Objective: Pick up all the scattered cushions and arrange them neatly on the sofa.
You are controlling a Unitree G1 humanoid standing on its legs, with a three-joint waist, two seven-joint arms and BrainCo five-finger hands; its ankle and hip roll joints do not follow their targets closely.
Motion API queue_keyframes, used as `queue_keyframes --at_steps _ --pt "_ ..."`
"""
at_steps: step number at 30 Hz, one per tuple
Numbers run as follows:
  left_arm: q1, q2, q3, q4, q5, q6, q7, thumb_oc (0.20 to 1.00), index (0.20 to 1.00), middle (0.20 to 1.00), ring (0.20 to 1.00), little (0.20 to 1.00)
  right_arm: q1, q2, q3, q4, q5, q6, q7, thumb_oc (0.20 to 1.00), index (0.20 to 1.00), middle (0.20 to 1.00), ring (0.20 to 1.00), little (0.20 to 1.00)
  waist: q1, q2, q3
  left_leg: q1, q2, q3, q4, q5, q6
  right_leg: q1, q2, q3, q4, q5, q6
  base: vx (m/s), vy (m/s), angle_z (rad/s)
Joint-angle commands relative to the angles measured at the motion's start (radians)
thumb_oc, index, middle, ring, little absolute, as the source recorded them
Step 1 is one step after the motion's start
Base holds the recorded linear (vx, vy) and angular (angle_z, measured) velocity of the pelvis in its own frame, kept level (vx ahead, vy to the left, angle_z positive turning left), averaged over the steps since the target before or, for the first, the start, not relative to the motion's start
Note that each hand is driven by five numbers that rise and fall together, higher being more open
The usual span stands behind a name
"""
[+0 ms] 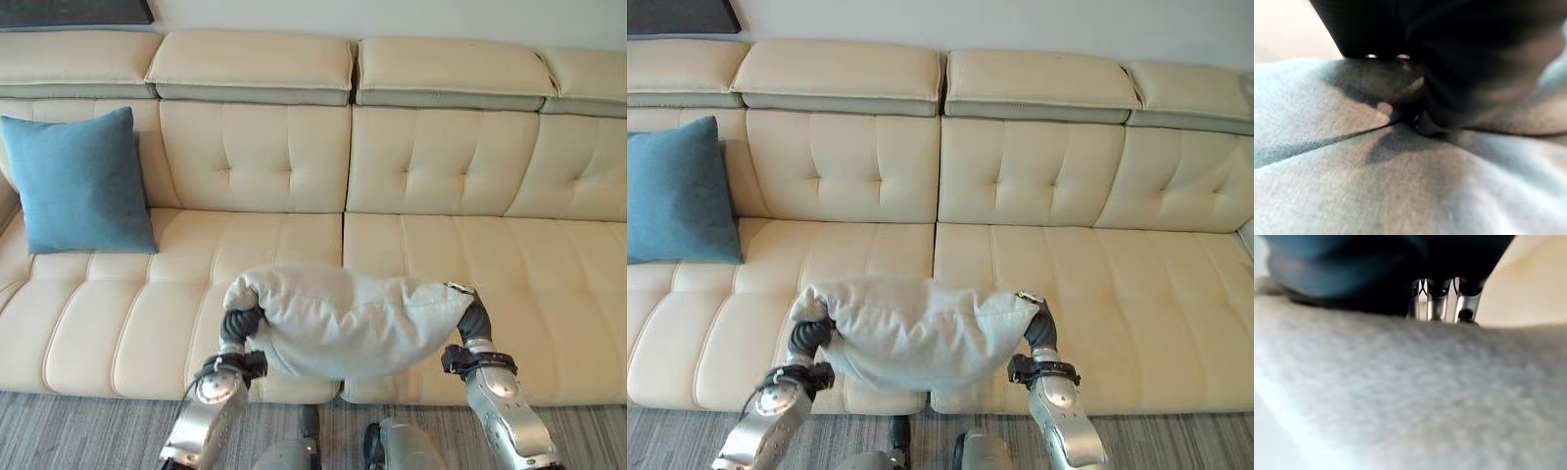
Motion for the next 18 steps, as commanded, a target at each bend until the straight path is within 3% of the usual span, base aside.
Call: queue_keyframes --at_steps 1,4,11,18 --pt "-0.038 -0.03 -0.021 -0.094 0.039 -0.088 -0.023 0.2 0.2 0.2 0.2 0.2 -0.088 0.019 0.045 -0.029 -0.004 -0.059 -0.018 0.2 0.2 0.2 0.2 0.2 0.01 -0.015 -0.071 0.003 0.04 0.021 -0.009 -0.088 -0.076 0.102 0.044 -0.009 -0.373 0.144 0.0 0.12 -0.023 -0.26" --pt "-0.032 -0.031 -0.015 -0.079 0.046 -0.081 -0.015 0.2 0.2 0.2 0.2 0.2 -0.074 0.017 0.051 -0.03 -0.015 -0.048 -0.03 0.2 0.2 0.2 0.2 0.2 0.014 -0.027 -0.078 0.02 0.038 0.016 -0.009 -0.093 -0.08 0.145 0.053 0.018 -0.489 0.16 0.009 0.16 -0.059 -0.31" --pt "-0.086 -0.058 -0.048 -0.027 0.058 -0.076 -0.015 0.2 0.2 0.2 0.2 0.2 -0.156 0.015 0.07 0.005 -0.042 -0.041 -0.053 0.2 0.2 0.2 0.2 0.2 0.012 -0.033 -0.119 0.052 0.042 0.012 -0.009 -0.117 -0.09 0.232 0.059 -0.025 -0.576 0.169 -0.001 0.18 -0.081 0.04" --pt "-0.423 -0.076 -0.073 0.161 0.085 -0.096 0.143 0.2 0.2 0.2 0.2 0.2 -0.504 -0.002 0.149 0.155 -0.072 -0.022 -0.172 0.2 0.2 0.2 0.2 0.2 0.006 -0.019 -0.088 0.017 0.049 0.001 -0.009 -0.116 -0.1 0.198 0.065 -0.032 -0.56 0.146 -0.019 0.04 -0.056 0.05"
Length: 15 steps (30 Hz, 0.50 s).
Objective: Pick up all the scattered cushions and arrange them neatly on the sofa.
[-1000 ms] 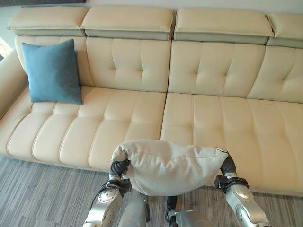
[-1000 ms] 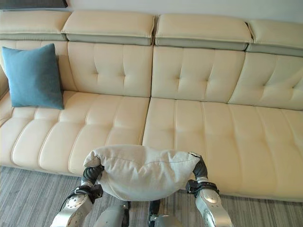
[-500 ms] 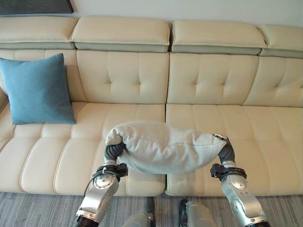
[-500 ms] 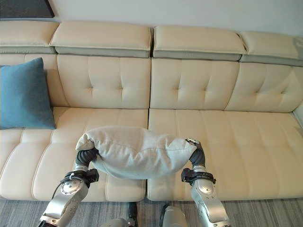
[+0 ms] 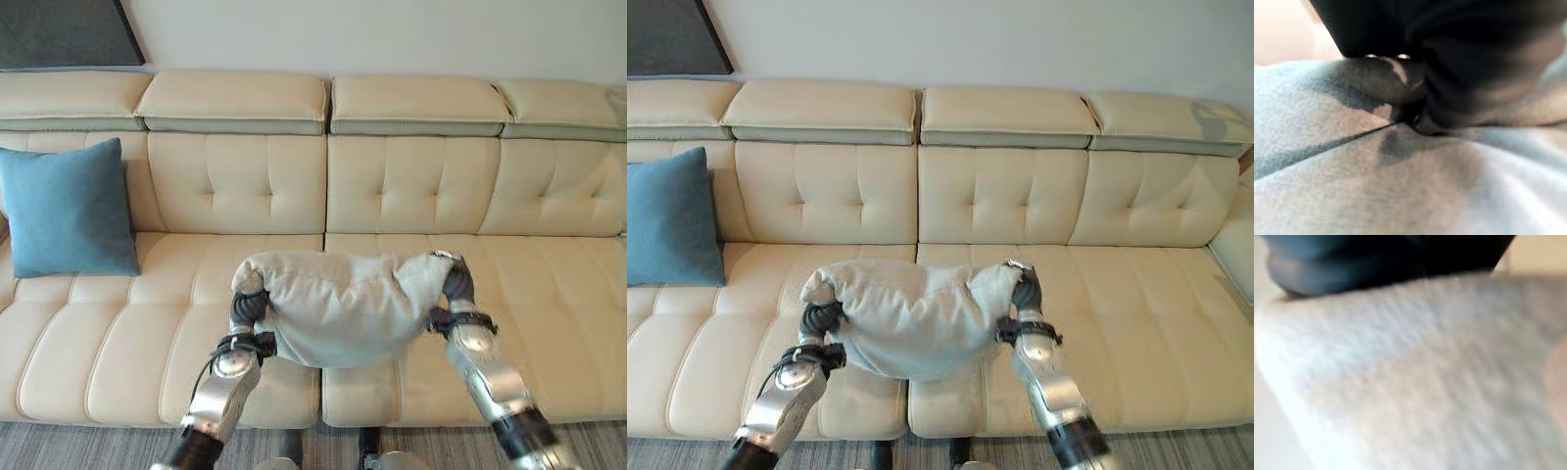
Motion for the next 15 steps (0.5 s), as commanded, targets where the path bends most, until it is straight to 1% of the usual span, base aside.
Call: queue_keyframes --at_steps 1,4,6,7,8,9,10,15 --pt "-0.269 0.005 -0.048 -0.079 0.042 -0.114 0.071 0.2 0.2 0.2 0.2 0.2 -0.188 0.012 0.049 -0.069 -0.044 -0.048 -0.04 0.2 0.2 0.2 0.2 0.2 0.004 0.017 0.038 0.023 -0.013 0.004 -0.001 -0.091 -0.013 0.026 -0.012 -0.001 0.062 -0.192 0.049 -0.1 -0.019 0.05" --pt "-0.424 0.025 -0.052 -0.008 0.026 -0.122 0.119 0.2 0.2 0.2 0.2 0.2 -0.331 -0.007 0.074 0.008 -0.048 -0.031 -0.084 0.2 0.2 0.2 0.2 0.2 0.008 0.02 0.082 -0.053 -0.015 -0.008 0.002 -0.065 -0.012 -0.067 -0.017 0.0 0.111 -0.194 0.043 -0.13 -0.013 0.04" --pt "-0.464 0.029 -0.054 0.025 0.014 -0.124 0.126 0.2 0.2 0.2 0.2 0.2 -0.369 -0.01 0.079 0.035 -0.048 -0.026 -0.093 0.2 0.2 0.2 0.2 0.2 0.009 0.019 0.092 -0.086 -0.015 -0.009 0.018 -0.065 -0.012 -0.097 -0.02 0.002 0.124 -0.193 0.042 -0.07 -0.008 0.04" --pt "-0.515 0.04 -0.054 0.069 0.002 -0.12 0.133 0.2 0.2 0.2 0.2 0.2 -0.414 -0.018 0.082 0.067 -0.055 -0.01 -0.107 0.2 0.2 0.2 0.2 0.2 0.009 0.018 0.113 -0.14 -0.017 -0.016 0.051 -0.065 -0.013 -0.142 -0.026 0.001 0.147 -0.193 0.039 -0.06 -0.013 0.01" --pt "-0.533 0.039 -0.057 0.087 -0.006 -0.119 0.139 0.2 0.2 0.2 0.2 0.2 -0.423 -0.014 0.079 0.075 -0.055 -0.006 -0.115 0.2 0.2 0.2 0.2 0.2 0.009 0.018 0.125 -0.162 -0.017 -0.02 0.064 -0.065 -0.013 -0.162 -0.028 0.002 0.16 -0.193 0.038 -0.06 -0.013 0.1" --pt "-0.535 0.039 -0.057 0.089 -0.006 -0.12 0.139 0.2 0.2 0.2 0.2 0.2 -0.424 -0.014 0.078 0.075 -0.055 -0.006 -0.115 0.2 0.2 0.2 0.2 0.2 0.008 0.018 0.124 -0.168 -0.017 -0.021 0.068 -0.066 -0.013 -0.168 -0.029 0.001 0.164 -0.194 0.038 -0.01 -0.006 0.24" --pt "-0.547 0.038 -0.053 0.104 -0.005 -0.113 0.142 0.2 0.2 0.2 0.2 0.2 -0.423 -0.016 0.069 0.076 -0.072 0.005 -0.126 0.2 0.2 0.2 0.2 0.2 0.006 0.018 0.139 -0.209 -0.019 -0.028 0.093 -0.069 -0.012 -0.204 -0.032 0.002 0.188 -0.199 0.034 0.0 -0.006 0.24" --pt "-0.558 0.019 -0.031 0.151 -0.009 -0.104 0.164 0.2 0.2 0.2 0.2 0.2 -0.437 0.006 0.057 0.091 -0.131 0.025 -0.156 0.2 0.2 0.2 0.2 0.2 0.004 0.012 0.171 -0.298 -0.024 -0.034 0.146 -0.08 -0.008 -0.287 -0.04 0.009 0.237 -0.204 0.03 0.03 0.009 0.06"
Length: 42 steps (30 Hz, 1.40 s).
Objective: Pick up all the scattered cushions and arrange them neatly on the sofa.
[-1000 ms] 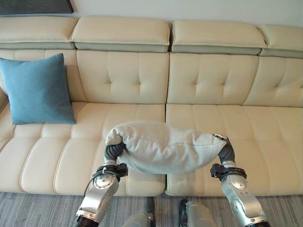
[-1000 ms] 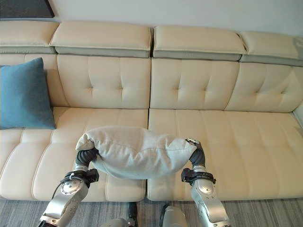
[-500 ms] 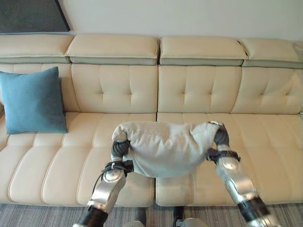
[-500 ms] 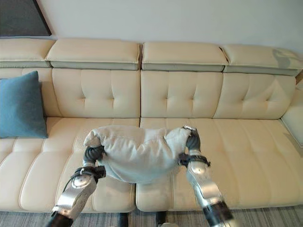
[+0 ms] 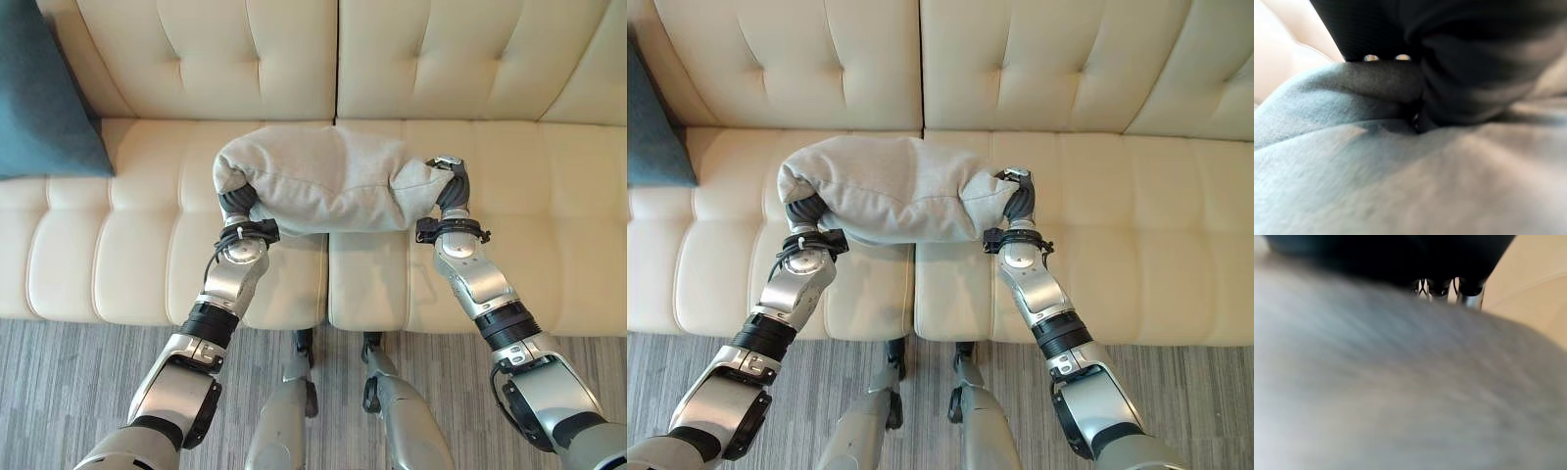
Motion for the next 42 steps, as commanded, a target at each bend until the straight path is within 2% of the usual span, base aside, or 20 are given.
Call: queue_keyframes --at_steps 1,6,8,9,10,11,15,18,21,22,24,27,28,29,30,31,32,35,38,42 --pt "-0.073 -0.036 -0.057 -0.017 -0.004 -0.025 -0.012 0.2 0.2 0.2 0.2 0.2 -0.065 0.062 0.026 -0.054 -0.054 -0.017 -0.018 0.2 0.2 0.2 0.2 0.2 -0.005 -0.031 -0.062 0.028 -0.024 0.006 0.091 -0.158 -0.005 0.011 -0.038 0.037 0.204 -0.258 0.064 0.04 0.004 0.03" --pt "-0.191 -0.031 -0.092 0.096 -0.023 -0.021 0.001 0.2 0.2 0.2 0.2 0.2 -0.195 0.06 0.048 0.048 -0.051 -0.013 -0.048 0.2 0.2 0.2 0.2 0.2 -0.01 -0.045 -0.056 0.025 -0.02 0.008 0.063 -0.146 -0.011 -0.002 -0.031 0.036 0.181 -0.244 0.07 0.02 -0.003 0.06" --pt "-0.326 -0.01 -0.136 0.228 -0.062 -0.021 -0.013 0.2 0.2 0.2 0.2 0.2 -0.373 0.024 0.106 0.236 -0.006 -0.002 -0.044 0.2 0.2 0.2 0.2 0.2 -0.008 -0.055 -0.058 0.032 -0.017 0.013 0.036 -0.13 -0.018 0.002 -0.026 0.036 0.156 -0.226 0.076 0.0 0.0 0.0" --pt "-0.384 -0.003 -0.159 0.288 -0.093 -0.025 -0.029 0.416 0.416 0.416 0.416 0.416 -0.447 0.009 0.13 0.304 0.021 -0.002 -0.037 0.2 0.2 0.2 0.2 0.2 -0.006 -0.058 -0.059 0.035 -0.015 0.014 0.025 -0.124 -0.021 0.004 -0.025 0.035 0.146 -0.219 0.078 0.0 0.0 0.0" --pt "-0.443 0.006 -0.18 0.352 -0.128 -0.025 -0.049 0.705 0.705 0.705 0.705 0.705 -0.512 0.001 0.151 0.387 0.064 0.003 -0.025 0.2 0.2 0.2 0.2 0.2 -0.004 -0.059 -0.065 0.037 -0.014 0.013 0.015 -0.118 -0.025 0.003 -0.024 0.035 0.139 -0.213 0.081 0.0 0.0 0.0" --pt "-0.599 0.039 -0.219 0.534 -0.239 -0.026 -0.109 1.0 1.0 1.0 1.0 1.0 -0.678 -0.039 0.212 0.607 0.174 0.013 0.026 1.0 1.0 1.0 1.0 1.0 0.002 -0.06 -0.067 0.049 -0.012 0.01 -0.018 -0.097 -0.034 0.008 -0.019 0.032 0.119 -0.199 0.087 0.0 0.0 0.0" --pt "-0.747 0.136 -0.234 0.661 -0.435 -0.054 -0.179 1.0 1.0 1.0 1.0 1.0 -0.834 -0.135 0.266 0.769 0.265 0.023 0.048 1.0 1.0 1.0 1.0 1.0 0.013 -0.049 -0.071 0.052 -0.016 0.001 -0.057 -0.069 -0.047 0.018 -0.016 0.024 0.071 -0.168 0.097 0.01 0.005 0.02" --pt "-0.753 0.214 -0.195 0.669 -0.547 -0.066 -0.194 1.0 1.0 1.0 1.0 1.0 -0.847 -0.22 0.261 0.78 0.291 0.027 0.04 1.0 1.0 1.0 1.0 1.0 0.017 -0.045 -0.079 0.051 -0.02 -0.003 -0.057 -0.075 -0.052 0.03 -0.015 0.022 0.043 -0.159 0.104 0.02 0.017 0.03" --pt "-0.722 0.276 -0.168 0.663 -0.571 -0.069 -0.2 1.0 1.0 1.0 1.0 1.0 -0.802 -0.273 0.215 0.74 0.322 0.009 0.016 1.0 1.0 1.0 1.0 1.0 0.018 -0.038 -0.083 0.065 -0.022 -0.004 -0.057 -0.078 -0.053 0.05 -0.015 0.023 0.03 -0.157 0.105 0.02 0.023 0.0" --pt "-0.686 0.304 -0.146 0.638 -0.563 -0.069 -0.199 1.0 1.0 1.0 1.0 1.0 -0.758 -0.301 0.18 0.706 0.327 -0.001 -0.002 1.0 1.0 1.0 1.0 1.0 0.019 -0.034 -0.084 0.073 -0.024 -0.004 -0.057 -0.083 -0.052 0.06 -0.015 0.024 0.026 -0.157 0.106 0.03 0.059 -0.01" --pt "-0.547 0.408 -0.105 0.565 -0.42 -0.051 -0.224 1.0 1.0 1.0 1.0 1.0 -0.562 -0.361 0.059 0.598 0.334 -0.043 0.006 1.0 1.0 1.0 1.0 1.0 0.018 -0.029 -0.085 0.107 -0.024 -0.001 -0.057 -0.101 -0.052 0.099 -0.017 0.022 0.008 -0.16 0.106 0.03 0.051 -0.02" --pt "-0.338 0.464 -0.036 0.455 -0.288 -0.046 -0.256 1.0 1.0 1.0 1.0 1.0 -0.33 -0.374 -0.07 0.495 0.347 -0.07 0.049 1.0 1.0 1.0 1.0 1.0 0.016 -0.027 -0.097 0.14 -0.024 0.01 -0.057 -0.114 -0.044 0.134 -0.02 0.023 -0.006 -0.157 0.106 0.03 0.045 -0.06" --pt "-0.223 0.461 0.009 0.388 -0.256 -0.047 -0.264 1.0 1.0 1.0 1.0 1.0 -0.216 -0.362 -0.12 0.441 0.342 -0.076 0.067 1.0 1.0 1.0 1.0 1.0 0.016 -0.028 -0.102 0.168 -0.023 0.015 -0.057 -0.127 -0.043 0.162 -0.02 0.026 -0.01 -0.163 0.107 0.02 0.034 -0.03" --pt "-0.22 0.461 0.011 0.385 -0.255 -0.046 -0.263 1.0 1.0 1.0 1.0 1.0 -0.213 -0.362 -0.121 0.439 0.341 -0.075 0.066 1.0 1.0 1.0 1.0 1.0 0.015 -0.028 -0.107 0.161 -0.024 0.014 -0.057 -0.122 -0.042 0.158 -0.021 0.025 -0.014 -0.158 0.107 0.04 0.039 -0.02" --pt "-0.044 0.445 0.086 0.316 -0.204 -0.038 -0.287 1.0 1.0 1.0 1.0 1.0 -0.043 -0.355 -0.194 0.373 0.303 -0.065 0.119 1.0 1.0 1.0 1.0 1.0 0.013 -0.03 -0.121 0.187 -0.025 0.02 -0.057 -0.135 -0.038 0.187 -0.022 0.025 -0.025 -0.16 0.107 0.02 0.026 -0.03" --pt "-0.032 0.444 0.089 0.308 -0.202 -0.036 -0.286 1.0 1.0 1.0 1.0 1.0 -0.031 -0.353 -0.196 0.365 0.301 -0.062 0.117 1.0 1.0 1.0 1.0 1.0 0.012 -0.03 -0.127 0.186 -0.026 0.02 -0.057 -0.136 -0.038 0.188 -0.022 0.025 -0.028 -0.158 0.107 0.05 0.052 -0.06" --pt "0.145 0.406 0.153 0.235 -0.138 -0.026 -0.314 1.0 1.0 1.0 1.0 1.0 0.135 -0.336 -0.251 0.313 0.234 -0.052 0.172 1.0 1.0 1.0 1.0 1.0 0.011 -0.032 -0.145 0.215 -0.028 0.024 -0.057 -0.145 -0.034 0.218 -0.024 0.022 -0.035 -0.161 0.111 0.02 0.043 -0.15" --pt "0.382 0.312 0.232 0.15 -0.064 -0.014 -0.348 1.0 1.0 1.0 1.0 1.0 0.334 -0.289 -0.318 0.251 0.157 -0.036 0.25 1.0 1.0 1.0 1.0 1.0 0.011 -0.03 -0.18 0.257 -0.03 0.024 -0.057 -0.159 -0.027 0.261 -0.028 0.017 -0.035 -0.17 0.116 0.02 0.065 -0.13" --pt "0.549 0.224 0.291 0.108 -0.031 0.004 -0.383 1.0 1.0 1.0 1.0 1.0 0.48 -0.243 -0.374 0.214 0.092 -0.013 0.295 1.0 1.0 1.0 1.0 1.0 0.011 -0.024 -0.209 0.286 -0.037 0.023 -0.057 -0.17 -0.019 0.292 -0.035 0.013 -0.035 -0.173 0.121 -0.03 0.094 0.04" --pt "0.659 0.112 0.312 0.154 -0.005 0.032 -0.416 1.0 1.0 1.0 1.0 1.0 0.596 -0.115 -0.429 0.218 0.08 -0.014 0.304 1.0 1.0 1.0 1.0 1.0 0.003 -0.015 -0.238 0.315 -0.05 0.015 -0.057 -0.179 -0.009 0.324 -0.045 0.011 -0.03 -0.167 0.126 -0.06 0.112 0.01"
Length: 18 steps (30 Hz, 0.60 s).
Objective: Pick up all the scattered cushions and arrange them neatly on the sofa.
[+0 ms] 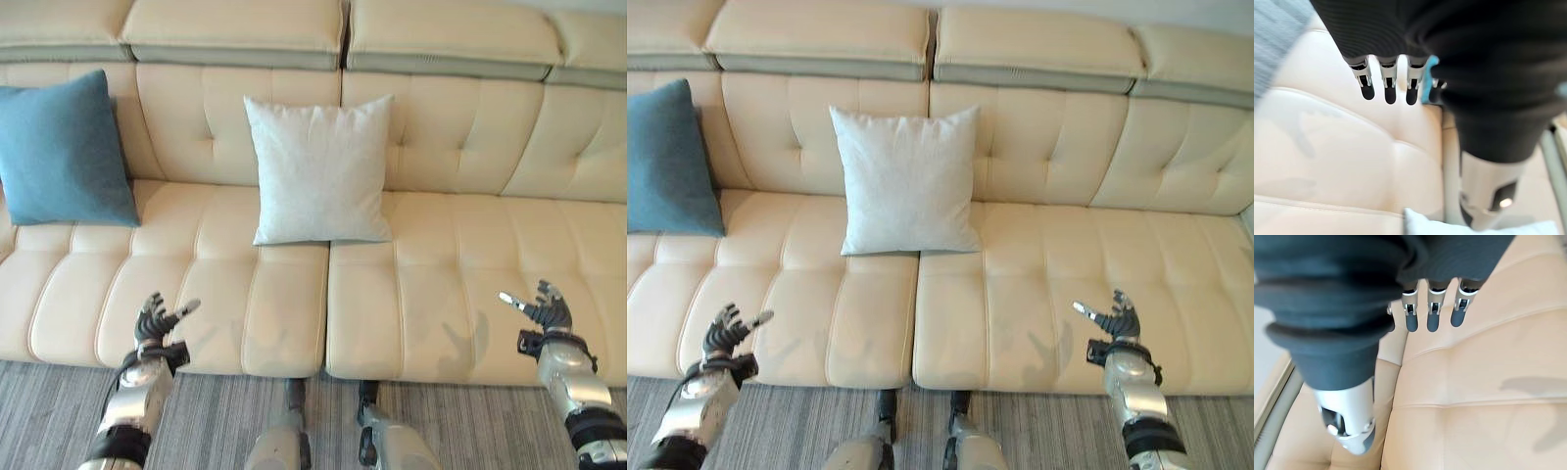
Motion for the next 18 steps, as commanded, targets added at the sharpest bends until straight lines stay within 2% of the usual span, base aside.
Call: queue_keyframes --at_steps 1,3,5,7,10,13,15,18 --pt "-0.018 -0.007 -0.002 0.041 0.067 -0.015 -0.023 1.0 1.0 1.0 1.0 1.0 -0.004 -0.012 -0.002 -0.009 -0.029 -0.027 0.012 1.0 1.0 1.0 1.0 1.0 0.0 0.033 -0.058 0.079 -0.029 0.003 0.001 -0.14 -0.011 0.099 -0.022 -0.022 0.006 -0.128 0.094 -0.12 0.105 0.04" --pt "0.027 -0.057 -0.001 0.081 0.103 -0.007 -0.024 1.0 1.0 1.0 1.0 1.0 0.036 0.059 -0.002 0.012 -0.047 -0.028 0.011 1.0 1.0 1.0 1.0 1.0 -0.004 0.038 -0.065 0.092 -0.033 0.015 0.001 -0.145 -0.006 0.102 -0.028 -0.022 0.01 -0.1 0.107 -0.18 0.111 -0.02" --pt "0.032 -0.064 -0.002 0.082 0.107 -0.008 -0.024 1.0 1.0 1.0 1.0 1.0 0.039 0.067 0.004 0.019 -0.055 -0.029 0.012 1.0 1.0 1.0 1.0 1.0 -0.001 0.04 -0.06 0.095 -0.028 0.022 0.001 -0.142 -0.003 0.093 -0.029 -0.018 0.043 -0.102 0.108 -0.16 0.047 -0.1" --pt "0.041 -0.082 -0.021 0.114 0.142 -0.004 -0.024 1.0 1.0 1.0 1.0 1.0 0.05 0.102 0.035 0.057 -0.072 -0.033 0.022 1.0 1.0 1.0 1.0 1.0 -0.004 0.06 -0.039 0.099 -0.014 0.028 0.001 -0.123 0.008 0.075 -0.018 0.011 0.256 -0.201 0.094 -0.23 0.043 -0.11" --pt "0.064 -0.091 -0.04 0.135 0.181 0.006 -0.043 1.0 1.0 1.0 1.0 1.0 0.092 0.113 0.056 0.077 -0.096 -0.028 0.043 1.0 1.0 1.0 1.0 1.0 -0.002 0.054 -0.056 0.104 -0.017 0.027 0.001 -0.121 0.01 0.117 -0.006 0.018 0.34 -0.251 0.081 -0.13 -0.058 0.06" --pt "0.083 -0.097 -0.049 0.137 0.187 0.014 -0.053 1.0 1.0 1.0 1.0 1.0 0.123 0.118 0.066 0.082 -0.108 -0.021 0.06 1.0 1.0 1.0 1.0 1.0 0.004 0.038 -0.07 0.091 -0.022 0.022 0.001 -0.109 0.002 0.167 0.016 0.035 0.32 -0.258 0.072 -0.17 -0.154 0.11" --pt "0.083 -0.097 -0.052 0.146 0.188 0.013 -0.053 1.0 1.0 1.0 1.0 1.0 0.123 0.119 0.086 0.099 -0.112 -0.017 0.066 1.0 1.0 1.0 1.0 1.0 0.017 0.029 -0.066 0.058 -0.009 0.035 0.001 -0.08 -0.015 0.235 0.033 0.007 0.179 -0.304 0.047 -0.28 -0.229 -0.14" --pt "0.077 -0.096 -0.058 0.153 0.203 0.018 -0.055 1.0 1.0 1.0 1.0 1.0 0.121 0.112 0.109 0.123 -0.114 -0.016 0.073 1.0 1.0 1.0 1.0 1.0 0.02 0.024 -0.055 0.017 0.011 0.035 0.001 -0.017 -0.053 0.24 0.071 0.004 0.101 -0.316 0.02 -0.31 -0.271 -0.3"
